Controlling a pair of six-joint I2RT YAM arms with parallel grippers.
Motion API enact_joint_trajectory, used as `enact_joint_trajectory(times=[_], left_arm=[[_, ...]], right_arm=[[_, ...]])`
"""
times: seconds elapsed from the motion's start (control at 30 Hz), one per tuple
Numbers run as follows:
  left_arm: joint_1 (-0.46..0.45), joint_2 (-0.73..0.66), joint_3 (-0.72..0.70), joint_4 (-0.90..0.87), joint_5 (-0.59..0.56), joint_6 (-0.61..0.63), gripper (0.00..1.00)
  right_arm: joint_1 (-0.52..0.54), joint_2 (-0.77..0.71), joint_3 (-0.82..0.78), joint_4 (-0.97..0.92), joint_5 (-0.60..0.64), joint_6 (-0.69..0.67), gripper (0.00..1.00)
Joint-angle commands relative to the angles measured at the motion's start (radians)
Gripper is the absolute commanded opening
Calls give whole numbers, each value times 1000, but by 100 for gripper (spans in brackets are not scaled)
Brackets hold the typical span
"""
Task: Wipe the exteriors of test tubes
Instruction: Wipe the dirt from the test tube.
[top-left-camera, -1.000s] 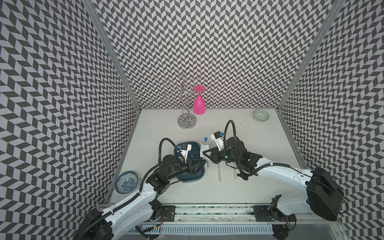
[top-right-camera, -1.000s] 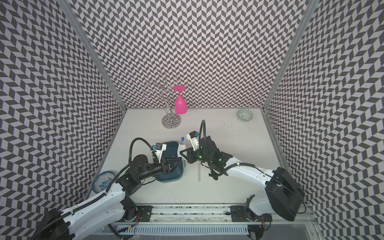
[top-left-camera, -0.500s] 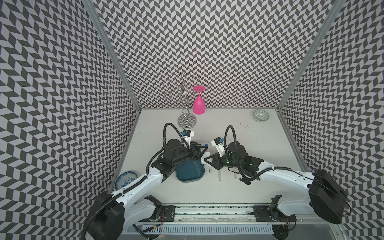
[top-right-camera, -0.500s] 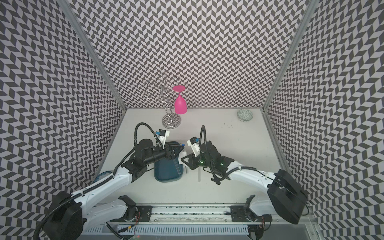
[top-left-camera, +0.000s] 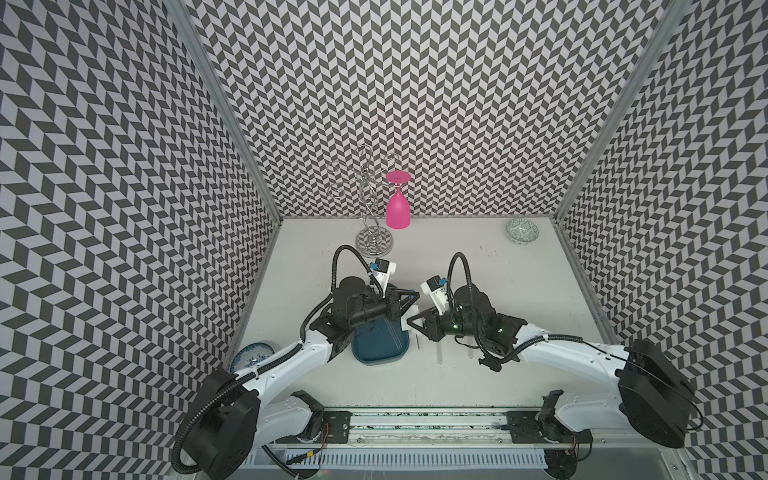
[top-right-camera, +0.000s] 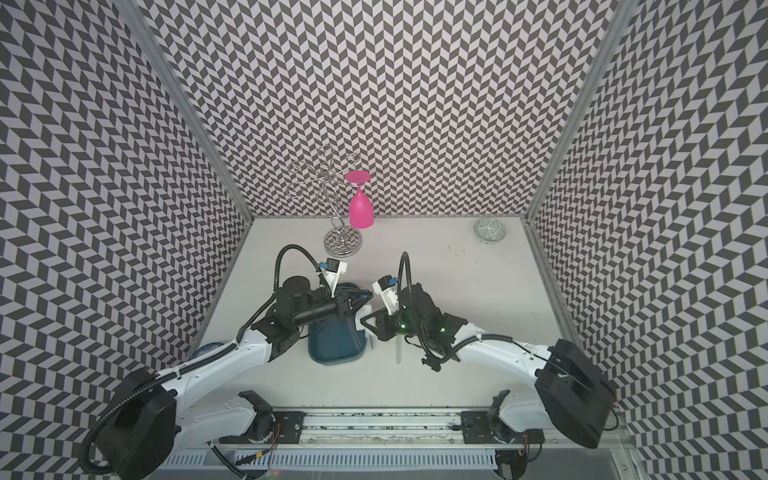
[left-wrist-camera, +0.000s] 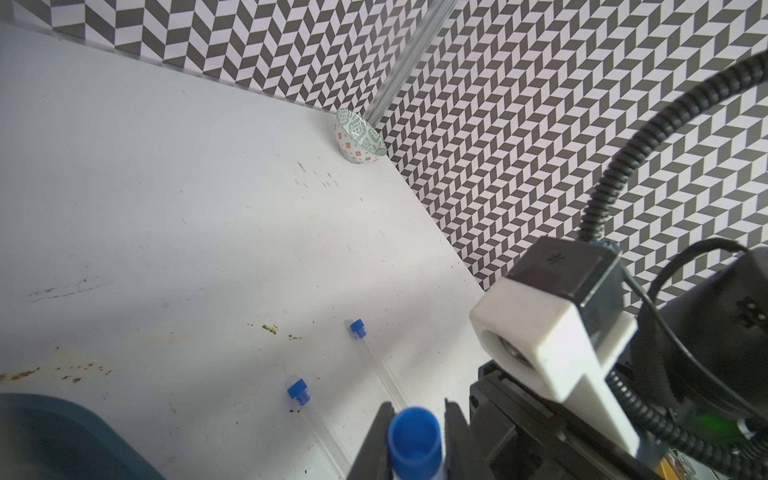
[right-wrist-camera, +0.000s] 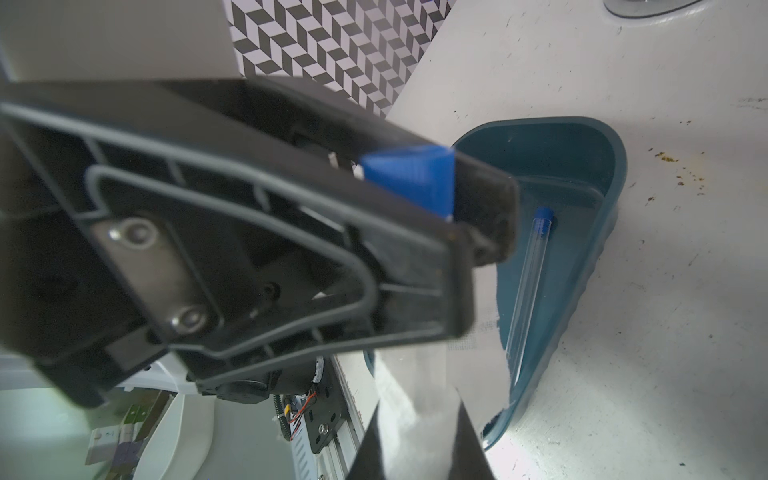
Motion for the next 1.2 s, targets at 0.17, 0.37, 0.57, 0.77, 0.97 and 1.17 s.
enact_joint_trajectory(times=[0.17, 0.37, 0.57, 0.77, 0.97, 1.17], left_arm=[[3, -22, -20, 42, -7, -39, 19], [2, -19, -35, 73, 5, -75, 19], [8, -16, -33, 83, 15, -83, 19], [29, -15, -33, 70, 4, -78, 18], [48, -14, -30, 68, 5, -78, 18], [50, -13, -34, 64, 21, -78, 18]], right_arm=[[4, -20, 29, 52, 29, -26, 18], [-18, 23, 102, 56, 34, -59, 19], [-23, 62, 115, 70, -20, -63, 19], [-3, 20, 10, 112, -30, -8, 19], [46, -16, -96, 147, -13, 58, 19], [50, -12, -99, 172, 14, 58, 19]])
